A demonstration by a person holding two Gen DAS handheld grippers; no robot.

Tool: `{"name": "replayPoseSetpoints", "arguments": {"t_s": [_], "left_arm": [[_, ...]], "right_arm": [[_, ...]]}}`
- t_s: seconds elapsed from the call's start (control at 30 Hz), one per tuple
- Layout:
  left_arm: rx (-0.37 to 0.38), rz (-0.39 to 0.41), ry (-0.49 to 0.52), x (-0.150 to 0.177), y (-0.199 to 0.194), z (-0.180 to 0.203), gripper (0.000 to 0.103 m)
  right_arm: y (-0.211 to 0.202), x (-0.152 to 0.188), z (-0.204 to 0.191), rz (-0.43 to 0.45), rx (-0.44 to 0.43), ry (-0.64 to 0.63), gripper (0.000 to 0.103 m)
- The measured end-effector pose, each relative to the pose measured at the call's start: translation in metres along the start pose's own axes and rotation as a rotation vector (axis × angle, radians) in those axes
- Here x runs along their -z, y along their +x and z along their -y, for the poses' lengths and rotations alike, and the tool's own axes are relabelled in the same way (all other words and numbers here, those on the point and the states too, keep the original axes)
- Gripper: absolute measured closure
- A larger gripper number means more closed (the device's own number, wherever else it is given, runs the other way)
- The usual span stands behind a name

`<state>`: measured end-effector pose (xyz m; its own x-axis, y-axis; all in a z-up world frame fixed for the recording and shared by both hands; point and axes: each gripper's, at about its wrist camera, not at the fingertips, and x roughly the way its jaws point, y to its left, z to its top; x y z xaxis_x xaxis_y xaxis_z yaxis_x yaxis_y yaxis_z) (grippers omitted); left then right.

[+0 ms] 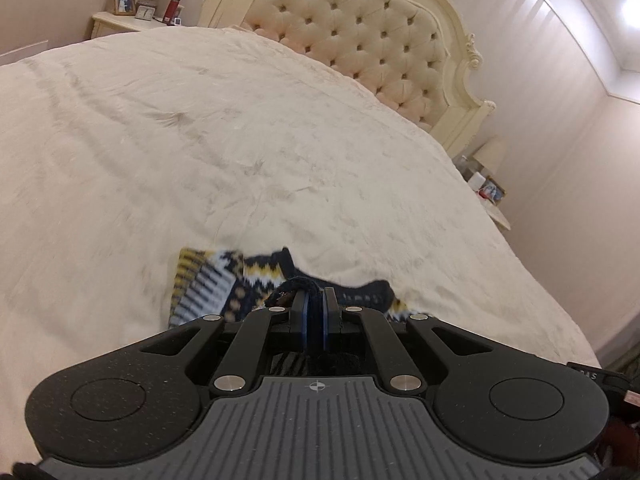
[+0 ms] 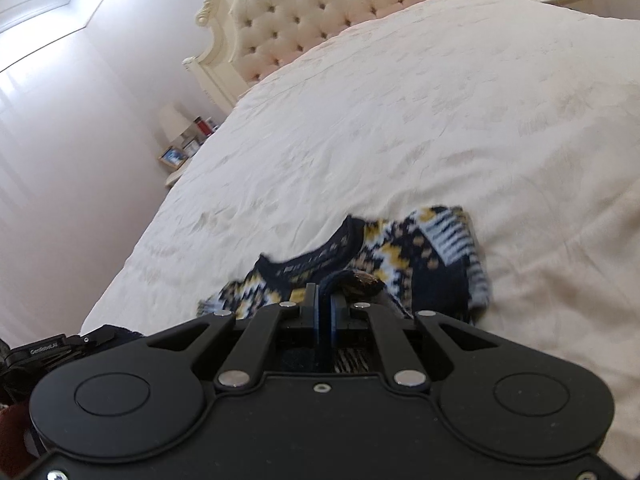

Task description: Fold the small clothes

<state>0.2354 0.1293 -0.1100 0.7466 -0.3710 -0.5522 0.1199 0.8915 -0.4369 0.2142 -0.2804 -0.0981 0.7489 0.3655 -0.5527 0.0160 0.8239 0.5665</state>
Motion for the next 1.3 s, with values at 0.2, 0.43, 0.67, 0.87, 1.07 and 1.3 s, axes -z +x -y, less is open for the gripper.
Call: {"name": "replayPoseSetpoints", "arguments": {"t_s": [0.2,0.43,0.67,0.87,1.07,1.3], "left_arm": [[0.000,-0.040,-0.001,-0.025,0.044,-0.010,0.097],[-0.058,-0.075,-0.021,-0.044,0.089,-0.029,0.097],[-0.134,-0.115,0.020,-0.043,0.095,-0.031,0.095],[-0.166,-0.189,0.072,-0.010,0.083,-0.022,0.074],[-0.174,-0.294,0.194,0.031,0.079,-0.002,0.058],[-0.210,-0.386,0.287,0.054,0.091,0.010,0.018]], "right_arm": [[0.044,-0.024,0.004,-0.021,0.053,0.030,0.091],[0.100,-0.042,0.010,-0.100,0.118,0.024,0.090],[0.134,-0.052,0.018,-0.162,0.146,0.010,0.088],[0.153,-0.055,0.034,-0.225,0.162,0.007,0.083],[0.146,-0.055,0.030,-0.190,0.166,-0.091,0.046],[0.127,-0.046,0.019,-0.131,0.181,-0.256,0.007]]}}
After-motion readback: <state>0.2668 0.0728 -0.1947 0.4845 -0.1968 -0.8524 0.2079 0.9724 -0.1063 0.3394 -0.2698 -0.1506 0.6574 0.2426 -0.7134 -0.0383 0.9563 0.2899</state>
